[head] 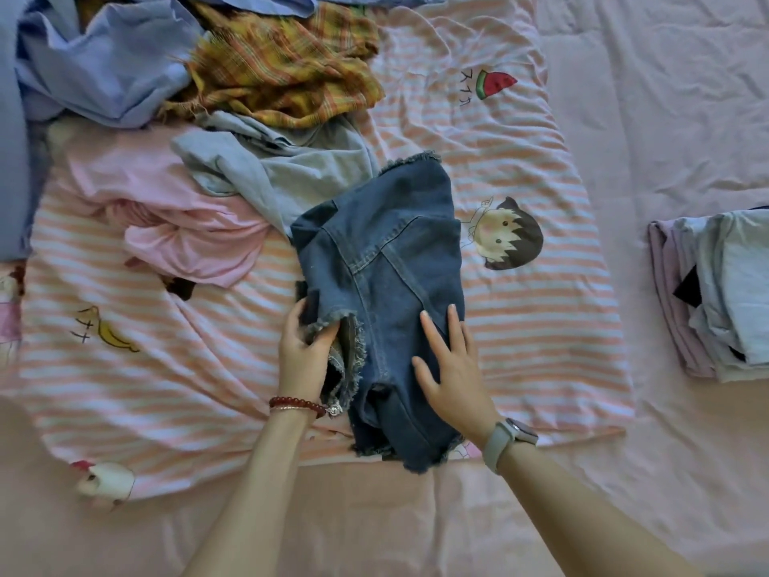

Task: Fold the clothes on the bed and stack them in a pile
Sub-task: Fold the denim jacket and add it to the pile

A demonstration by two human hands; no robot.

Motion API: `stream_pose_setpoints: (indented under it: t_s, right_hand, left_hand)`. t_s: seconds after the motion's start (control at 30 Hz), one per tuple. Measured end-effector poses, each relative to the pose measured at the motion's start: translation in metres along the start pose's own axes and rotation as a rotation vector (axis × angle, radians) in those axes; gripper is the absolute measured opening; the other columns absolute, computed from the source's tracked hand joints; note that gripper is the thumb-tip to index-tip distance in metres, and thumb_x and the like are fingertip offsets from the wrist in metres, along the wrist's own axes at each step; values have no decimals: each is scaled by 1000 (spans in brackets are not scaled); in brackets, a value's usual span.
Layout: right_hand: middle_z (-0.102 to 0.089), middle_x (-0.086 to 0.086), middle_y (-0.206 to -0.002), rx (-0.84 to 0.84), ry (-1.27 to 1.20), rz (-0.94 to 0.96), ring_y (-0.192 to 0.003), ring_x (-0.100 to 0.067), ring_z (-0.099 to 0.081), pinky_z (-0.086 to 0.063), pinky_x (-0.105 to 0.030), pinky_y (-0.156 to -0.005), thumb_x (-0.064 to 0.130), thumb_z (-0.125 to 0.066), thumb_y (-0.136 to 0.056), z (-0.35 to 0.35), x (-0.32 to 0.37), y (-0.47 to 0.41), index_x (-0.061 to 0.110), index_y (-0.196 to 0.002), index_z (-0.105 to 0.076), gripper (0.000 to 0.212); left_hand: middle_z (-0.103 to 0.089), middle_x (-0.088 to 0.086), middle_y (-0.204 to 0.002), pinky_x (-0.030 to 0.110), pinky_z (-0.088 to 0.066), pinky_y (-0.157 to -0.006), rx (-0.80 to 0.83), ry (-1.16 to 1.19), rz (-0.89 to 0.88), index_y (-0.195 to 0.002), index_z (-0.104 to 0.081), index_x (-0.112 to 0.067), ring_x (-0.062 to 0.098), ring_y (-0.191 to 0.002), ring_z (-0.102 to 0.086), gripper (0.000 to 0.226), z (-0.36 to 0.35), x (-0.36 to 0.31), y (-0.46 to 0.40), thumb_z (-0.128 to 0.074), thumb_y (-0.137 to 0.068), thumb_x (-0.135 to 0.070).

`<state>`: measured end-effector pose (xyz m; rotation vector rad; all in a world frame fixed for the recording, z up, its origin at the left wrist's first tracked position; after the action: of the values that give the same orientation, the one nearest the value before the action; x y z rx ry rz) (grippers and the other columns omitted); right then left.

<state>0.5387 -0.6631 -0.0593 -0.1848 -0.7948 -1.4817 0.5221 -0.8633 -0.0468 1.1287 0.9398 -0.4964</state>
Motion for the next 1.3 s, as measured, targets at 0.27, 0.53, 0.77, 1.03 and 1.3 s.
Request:
stream_pose_setpoints:
  t_s: [0.27,0.53,0.77,1.03,1.3]
  right_hand:
    - [-37,-19,-143,-229,40,72,-124,-38,-38,-34,-47,-102,22,-60,-86,20,23,8,15,-127,-56,42]
    - [-52,-6,-114,-34,360,179,-101,-29,-50,-42,-37,-70,40,-62,-78,-24,80,5,16,-115,-55,44]
    - [-56,12,-81,-341,-577,-61,-75,8,-53,-39,-13,-72,9,-50,-89,42,38,6,19,-85,-55,11]
    - [-59,18,-79,-535,-814,-103,-73,8,-52,-40,-12,-70,17,-41,-87,88,22,24,23,-78,-51,14]
    - [-47,19,-131,189,-429,252,-100,-8,-51,-41,-19,-85,23,-41,-93,11,81,24,18,-115,-62,31]
  left_hand:
    - [-50,4,-138,36,-42,-101,260,296,172,-144,-29,-28,21,-122,-52,86,-4,5,2,-67,-68,-37]
    - [-54,3,-128,35,-39,-103,46,-257,118,-141,-29,-11,18,-119,-51,83,30,11,10,-76,-73,-23]
    - [-64,0,-87,37,-49,-89,-62,-213,57,-91,-60,-14,24,-93,-61,5,36,-22,13,-56,-90,-12]
    - [-50,-6,-135,37,-32,-107,553,164,362,-134,-41,-35,15,-123,-48,53,-85,-22,34,-14,-94,-58]
    - [-69,9,-106,37,-50,-78,339,355,450,-110,-61,-13,23,-95,-66,64,-9,3,-11,-28,-90,-64]
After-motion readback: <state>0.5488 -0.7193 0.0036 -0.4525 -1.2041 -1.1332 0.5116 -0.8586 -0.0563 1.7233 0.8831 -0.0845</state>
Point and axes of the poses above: each hand's wrist, its own y-axis away from the middle knuckle, its own z-axis out of the back of the hand, x = y × z, the point moved 6 cm from there along -y, towards the middle knuckle
